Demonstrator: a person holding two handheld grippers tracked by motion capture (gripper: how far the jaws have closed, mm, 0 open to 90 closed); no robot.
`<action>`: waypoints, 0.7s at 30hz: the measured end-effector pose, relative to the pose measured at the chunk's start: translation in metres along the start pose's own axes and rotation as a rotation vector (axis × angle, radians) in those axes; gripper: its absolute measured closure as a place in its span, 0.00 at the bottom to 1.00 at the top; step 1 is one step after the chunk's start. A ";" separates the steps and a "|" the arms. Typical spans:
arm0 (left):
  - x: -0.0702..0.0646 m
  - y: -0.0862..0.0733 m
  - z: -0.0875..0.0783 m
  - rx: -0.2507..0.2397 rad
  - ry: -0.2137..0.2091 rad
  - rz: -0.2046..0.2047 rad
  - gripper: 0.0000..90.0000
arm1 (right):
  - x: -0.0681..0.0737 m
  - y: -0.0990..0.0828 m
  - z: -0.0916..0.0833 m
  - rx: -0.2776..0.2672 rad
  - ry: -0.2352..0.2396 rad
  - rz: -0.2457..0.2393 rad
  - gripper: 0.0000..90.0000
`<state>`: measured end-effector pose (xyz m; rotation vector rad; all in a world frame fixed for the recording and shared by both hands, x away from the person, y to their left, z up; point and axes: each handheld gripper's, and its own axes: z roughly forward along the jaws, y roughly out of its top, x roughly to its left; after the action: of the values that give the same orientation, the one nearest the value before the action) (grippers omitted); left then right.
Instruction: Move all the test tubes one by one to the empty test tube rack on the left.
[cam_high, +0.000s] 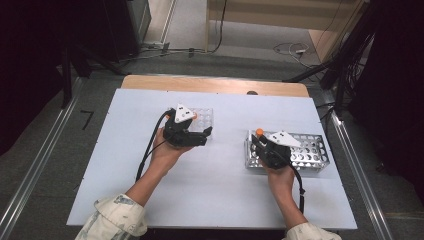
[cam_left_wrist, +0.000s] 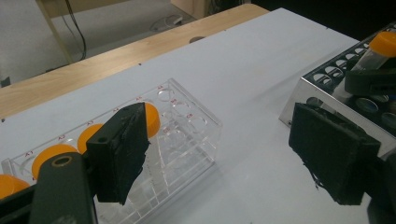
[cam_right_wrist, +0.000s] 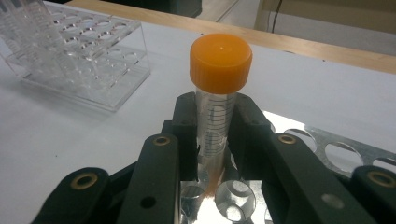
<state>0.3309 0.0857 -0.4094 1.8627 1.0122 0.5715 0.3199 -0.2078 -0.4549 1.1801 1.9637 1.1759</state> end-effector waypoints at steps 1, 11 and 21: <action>0.000 0.000 0.000 -0.002 -0.001 -0.001 0.23 | 0.000 0.001 -0.001 -0.004 0.000 -0.004 0.79; 0.001 0.000 -0.001 -0.007 -0.008 -0.009 0.23 | 0.003 0.016 -0.018 -0.065 0.001 -0.024 0.79; 0.001 0.001 -0.003 -0.014 -0.015 -0.012 0.23 | 0.003 0.028 -0.034 -0.110 0.007 -0.028 0.79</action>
<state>0.3299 0.0876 -0.4072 1.8446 1.0063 0.5554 0.3026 -0.2124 -0.4139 1.0899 1.8890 1.2582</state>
